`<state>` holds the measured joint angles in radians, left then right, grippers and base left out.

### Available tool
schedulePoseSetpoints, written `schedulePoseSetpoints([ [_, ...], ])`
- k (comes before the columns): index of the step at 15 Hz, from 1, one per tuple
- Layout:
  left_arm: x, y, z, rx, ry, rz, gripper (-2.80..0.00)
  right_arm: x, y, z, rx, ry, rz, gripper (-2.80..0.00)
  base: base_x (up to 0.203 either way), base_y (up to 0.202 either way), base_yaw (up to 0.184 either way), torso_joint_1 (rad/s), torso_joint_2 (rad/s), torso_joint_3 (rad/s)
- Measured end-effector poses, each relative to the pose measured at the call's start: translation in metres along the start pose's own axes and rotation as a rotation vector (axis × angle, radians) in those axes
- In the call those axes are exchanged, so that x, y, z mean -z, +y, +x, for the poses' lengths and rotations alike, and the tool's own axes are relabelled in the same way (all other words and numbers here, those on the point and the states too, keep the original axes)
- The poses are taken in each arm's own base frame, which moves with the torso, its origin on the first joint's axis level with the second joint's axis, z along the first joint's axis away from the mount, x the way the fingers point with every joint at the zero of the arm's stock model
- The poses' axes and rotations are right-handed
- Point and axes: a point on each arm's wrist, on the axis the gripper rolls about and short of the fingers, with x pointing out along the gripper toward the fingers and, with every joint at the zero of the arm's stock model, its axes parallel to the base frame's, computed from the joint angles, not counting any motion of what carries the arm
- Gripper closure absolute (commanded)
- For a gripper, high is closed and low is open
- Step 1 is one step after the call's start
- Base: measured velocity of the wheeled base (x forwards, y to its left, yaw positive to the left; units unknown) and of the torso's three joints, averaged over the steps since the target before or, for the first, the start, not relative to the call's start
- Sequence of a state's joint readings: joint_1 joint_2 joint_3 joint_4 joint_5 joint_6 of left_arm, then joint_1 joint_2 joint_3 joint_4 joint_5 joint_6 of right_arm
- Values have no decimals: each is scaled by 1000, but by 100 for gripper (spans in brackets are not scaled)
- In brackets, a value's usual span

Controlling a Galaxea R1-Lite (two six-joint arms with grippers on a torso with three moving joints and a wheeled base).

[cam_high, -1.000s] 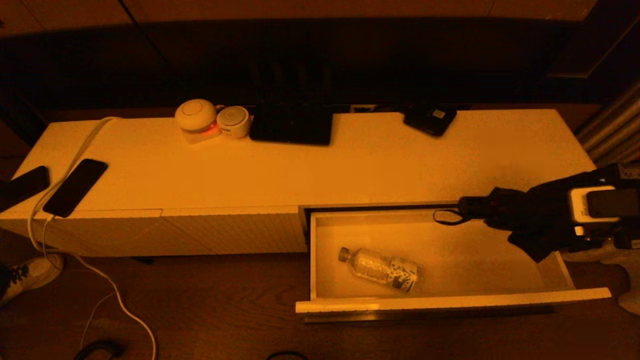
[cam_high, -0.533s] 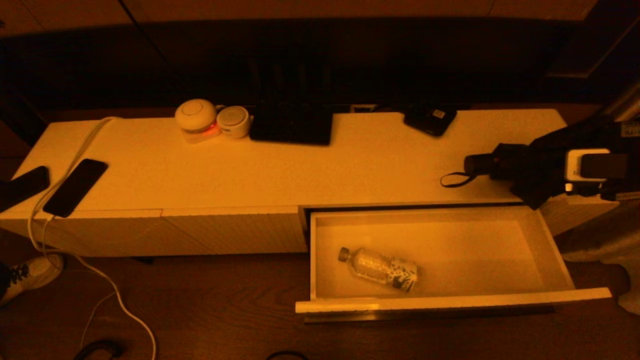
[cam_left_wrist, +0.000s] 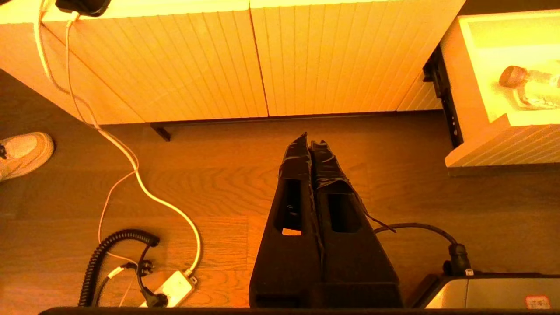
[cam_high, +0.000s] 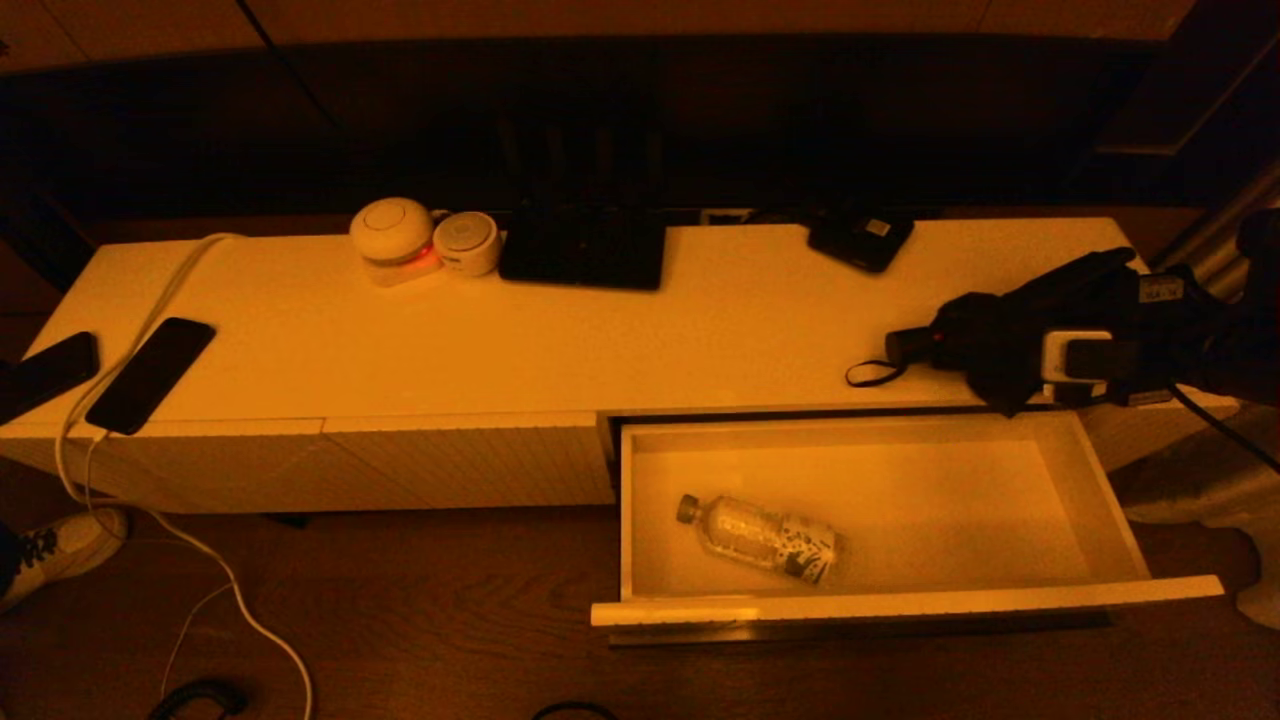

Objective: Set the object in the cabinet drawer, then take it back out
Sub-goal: Take the umbrella out of the drawer and put it on the table, then take the mineral water out of the drawer and put it on the table

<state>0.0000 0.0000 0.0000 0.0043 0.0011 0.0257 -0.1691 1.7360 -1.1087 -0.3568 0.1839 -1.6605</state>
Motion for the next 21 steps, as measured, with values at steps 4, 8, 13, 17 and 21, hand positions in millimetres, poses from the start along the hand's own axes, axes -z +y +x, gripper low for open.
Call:
schedulePoseSetpoints([
  [4,0,0,0,0,0,0,0,-3,-1,7,3,-8,-2,-280,0,0,0,0,0,0],
  [8,0,0,0,0,0,0,0,-4,-3,9,16,-8,-3,-280,0,0,0,0,0,0],
  [13,0,0,0,0,0,0,0,-4,-9,4,76,8,3,-280,0,0,0,0,0,0],
  [17,0,0,0,-1,0,0,0,-10,-17,-33,40,4,61,-280,0,0,0,0,0,0],
  [21,0,0,0,0,0,0,0,-22,-13,-86,-142,-3,177,-280,0,0,0,0,0,0],
])
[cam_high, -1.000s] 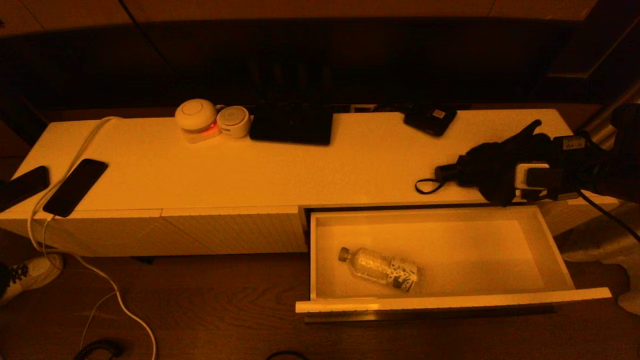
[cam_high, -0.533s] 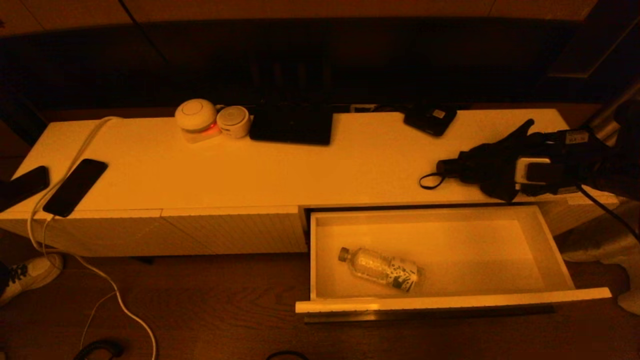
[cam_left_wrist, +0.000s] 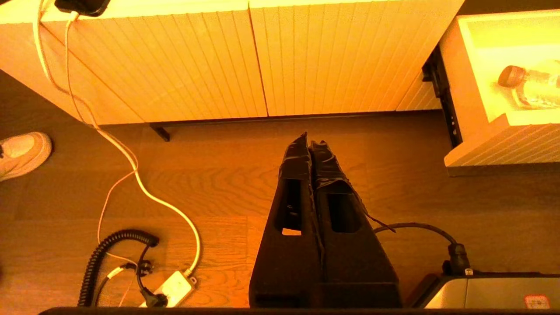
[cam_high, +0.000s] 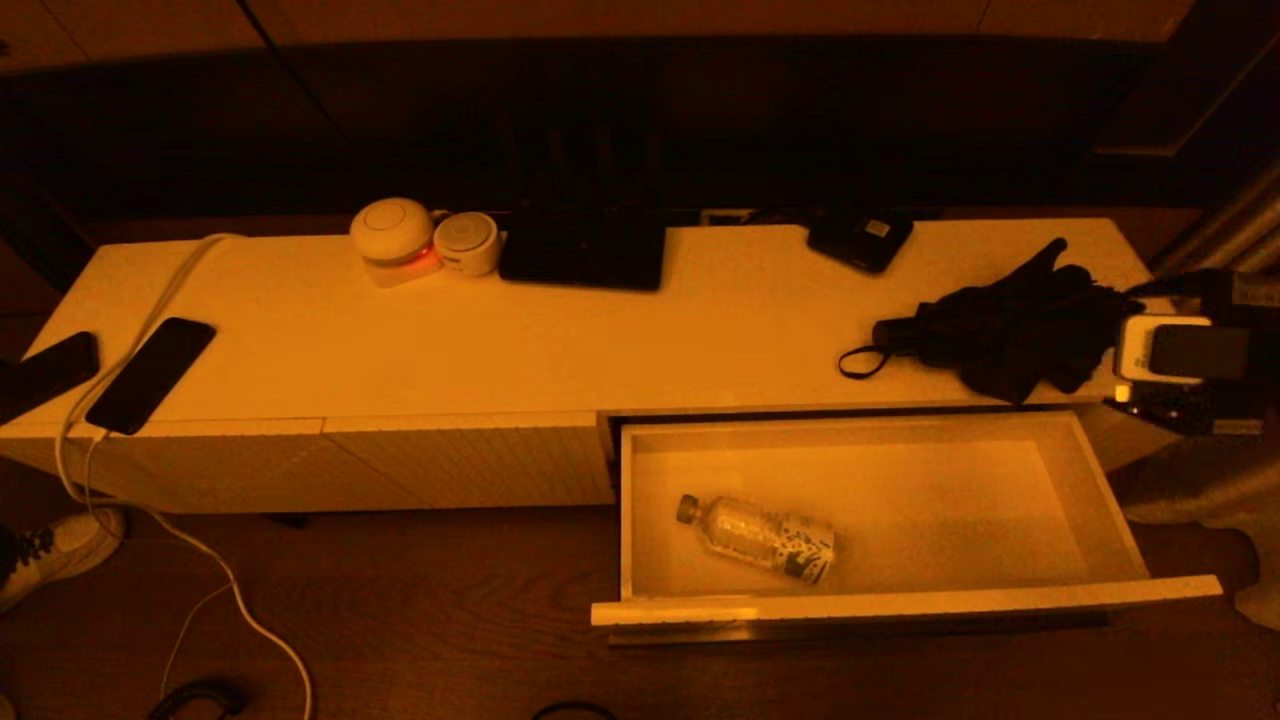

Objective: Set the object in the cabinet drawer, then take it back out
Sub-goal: Take the mineral water out of the drawer and put it on the table

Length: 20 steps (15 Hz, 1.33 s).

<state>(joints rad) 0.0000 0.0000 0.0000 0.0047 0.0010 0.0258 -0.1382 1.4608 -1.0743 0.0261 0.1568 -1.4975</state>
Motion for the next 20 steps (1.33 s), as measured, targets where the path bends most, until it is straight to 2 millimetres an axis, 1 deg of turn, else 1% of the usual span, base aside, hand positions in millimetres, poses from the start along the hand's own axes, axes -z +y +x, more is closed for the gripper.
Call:
schedulePoseSetpoints([
  [2,0,0,0,0,0,0,0,-13,12,-21,-129,-30,40,-280,0,0,0,0,0,0],
  [4,0,0,0,0,0,0,0,-27,21,-36,-218,-67,79,-280,0,0,0,0,0,0],
  [6,0,0,0,0,0,0,0,-39,26,-41,-279,-96,89,-280,0,0,0,0,0,0],
  [8,0,0,0,0,0,0,0,-49,33,-38,-341,-103,69,-280,0,0,0,0,0,0],
  [11,0,0,0,0,0,0,0,-66,45,-20,-442,-129,58,-280,0,0,0,0,0,0],
  [15,0,0,0,0,0,0,0,-84,58,22,-561,-135,63,-280,0,0,0,0,0,0],
  [18,0,0,0,0,0,0,0,-94,69,46,-626,-138,45,-280,0,0,0,0,0,0],
  [20,0,0,0,0,0,0,0,-99,72,60,-651,-138,39,-280,0,0,0,0,0,0],
])
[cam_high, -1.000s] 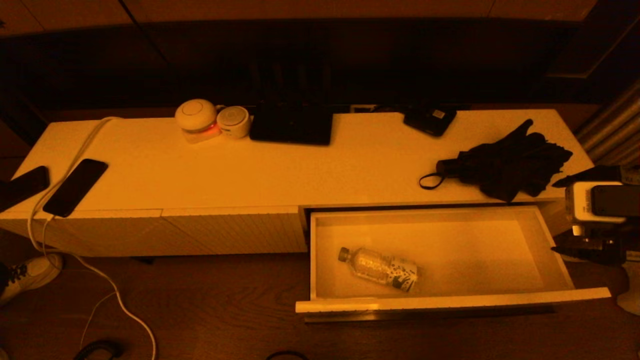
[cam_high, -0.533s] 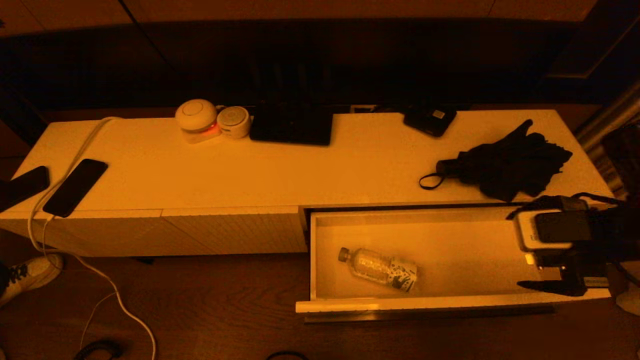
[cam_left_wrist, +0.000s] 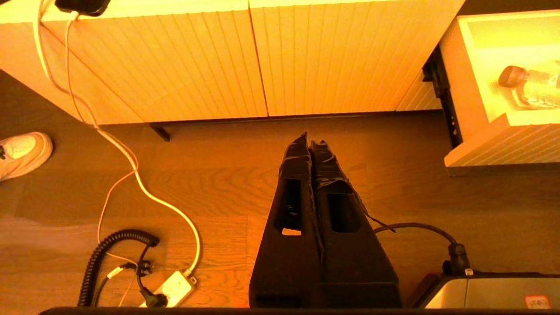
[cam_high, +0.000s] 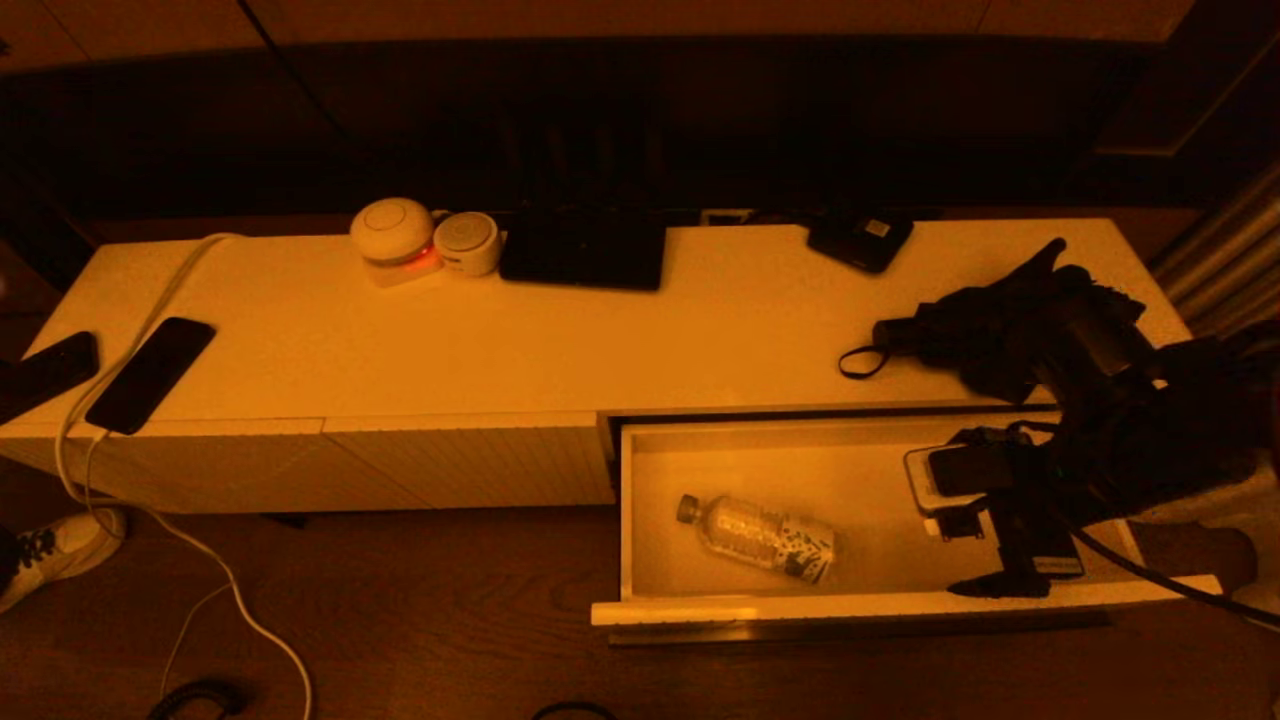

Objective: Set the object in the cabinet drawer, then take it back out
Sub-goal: Take the mineral water out of the drawer and put it on the table

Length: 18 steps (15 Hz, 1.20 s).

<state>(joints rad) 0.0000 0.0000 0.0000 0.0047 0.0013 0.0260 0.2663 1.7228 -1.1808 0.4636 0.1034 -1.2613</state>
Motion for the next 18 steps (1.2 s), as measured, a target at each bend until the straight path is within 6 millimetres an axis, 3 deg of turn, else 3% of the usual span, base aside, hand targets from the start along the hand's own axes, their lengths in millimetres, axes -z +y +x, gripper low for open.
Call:
schedulePoseSetpoints([
  [12,0,0,0,0,0,0,0,-24,-14,52,-102,-6,-39,-280,0,0,0,0,0,0],
  [18,0,0,0,0,0,0,0,-30,-25,67,-96,-5,-8,-280,0,0,0,0,0,0],
])
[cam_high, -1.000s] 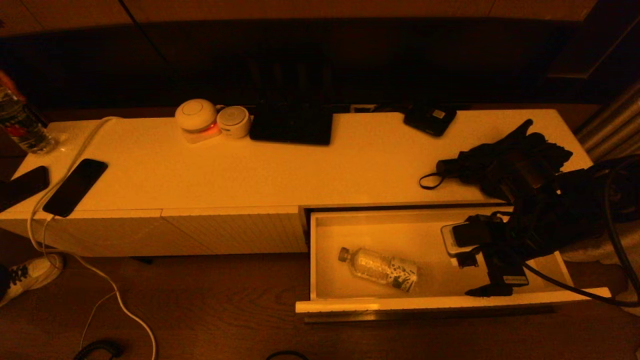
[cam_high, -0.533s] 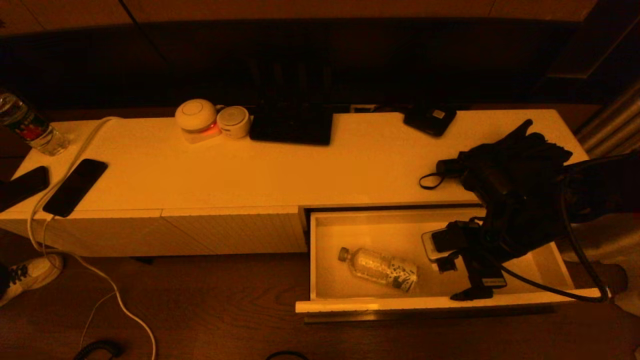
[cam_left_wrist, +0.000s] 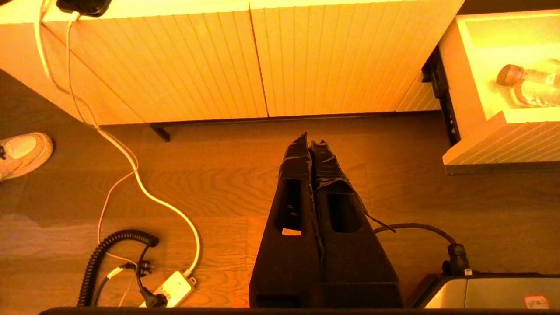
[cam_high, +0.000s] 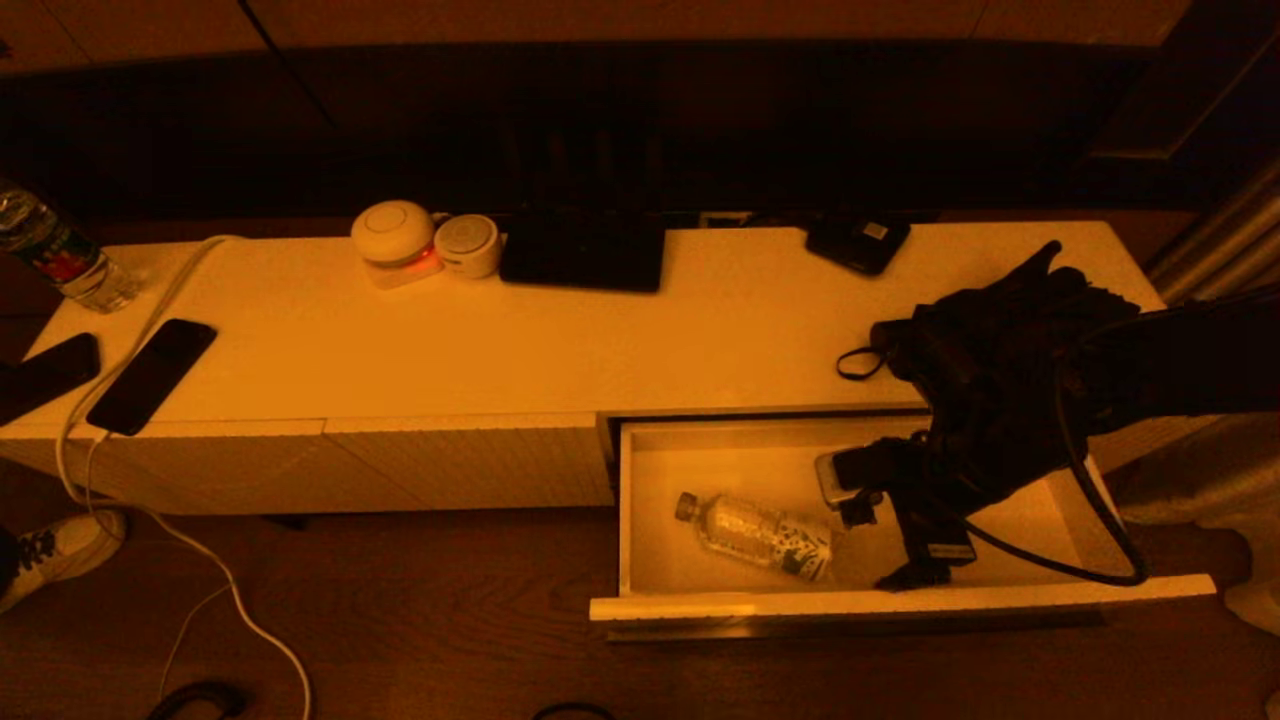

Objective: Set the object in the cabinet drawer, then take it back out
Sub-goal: Take the mineral water out of the drawer and put it on the table

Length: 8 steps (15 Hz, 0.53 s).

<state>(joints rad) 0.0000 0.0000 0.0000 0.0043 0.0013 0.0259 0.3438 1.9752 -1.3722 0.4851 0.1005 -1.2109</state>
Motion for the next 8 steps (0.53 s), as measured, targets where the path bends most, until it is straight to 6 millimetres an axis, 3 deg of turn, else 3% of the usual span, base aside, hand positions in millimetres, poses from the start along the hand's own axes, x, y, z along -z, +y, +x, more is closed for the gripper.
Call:
schedulePoseSetpoints([
  [3,0,0,0,0,0,0,0,1,-1,1,-4,7,3,-280,0,0,0,0,0,0],
  [8,0,0,0,0,0,0,0,-2,-1,-16,-33,16,-1,-280,0,0,0,0,0,0],
])
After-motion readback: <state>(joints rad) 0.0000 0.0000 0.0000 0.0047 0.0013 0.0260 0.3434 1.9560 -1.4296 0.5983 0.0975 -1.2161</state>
